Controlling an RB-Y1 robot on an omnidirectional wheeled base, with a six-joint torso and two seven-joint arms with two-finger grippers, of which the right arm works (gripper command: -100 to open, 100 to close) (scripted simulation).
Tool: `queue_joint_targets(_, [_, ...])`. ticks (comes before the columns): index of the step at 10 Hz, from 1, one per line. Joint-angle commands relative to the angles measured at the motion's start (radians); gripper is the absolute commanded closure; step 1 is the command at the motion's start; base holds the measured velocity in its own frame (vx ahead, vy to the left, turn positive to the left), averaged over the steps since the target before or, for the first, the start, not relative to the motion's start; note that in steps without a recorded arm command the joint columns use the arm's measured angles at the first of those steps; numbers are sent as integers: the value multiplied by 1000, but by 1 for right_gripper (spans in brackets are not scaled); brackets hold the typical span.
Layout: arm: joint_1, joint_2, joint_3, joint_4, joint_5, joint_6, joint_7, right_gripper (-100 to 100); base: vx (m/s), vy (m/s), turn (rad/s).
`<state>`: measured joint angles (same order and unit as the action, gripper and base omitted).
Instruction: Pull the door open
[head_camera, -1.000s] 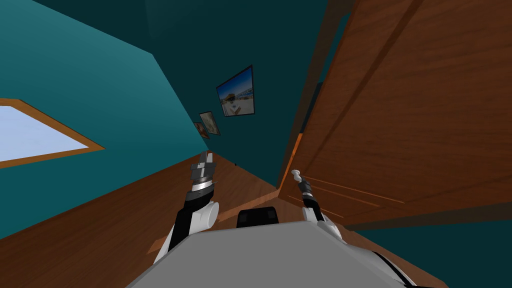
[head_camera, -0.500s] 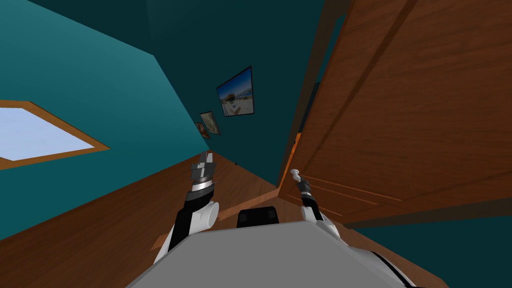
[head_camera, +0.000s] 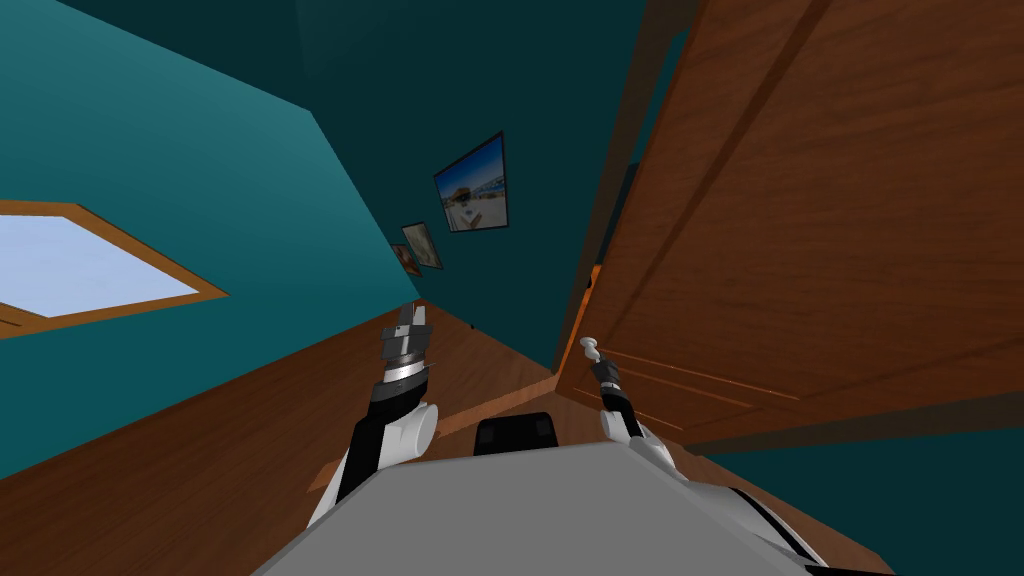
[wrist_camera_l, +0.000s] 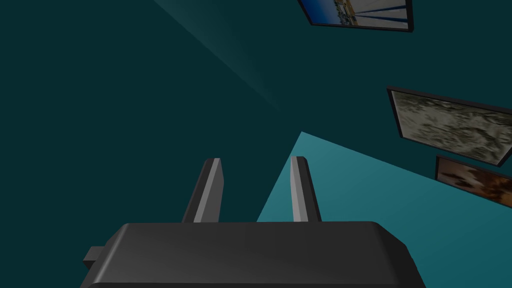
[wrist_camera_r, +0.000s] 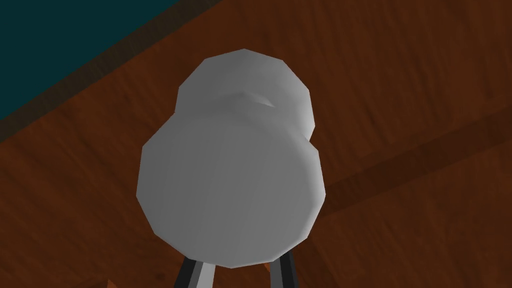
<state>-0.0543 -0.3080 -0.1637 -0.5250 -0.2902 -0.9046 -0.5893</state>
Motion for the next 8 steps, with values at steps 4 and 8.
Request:
queue_joint_targets(4, [-7,8,29,-30,-22,-5,-63,100,-23,-3,6])
queue_joint_targets(8, [-11,6,45,-25,-39,-3,-104,100,-19,-7,2])
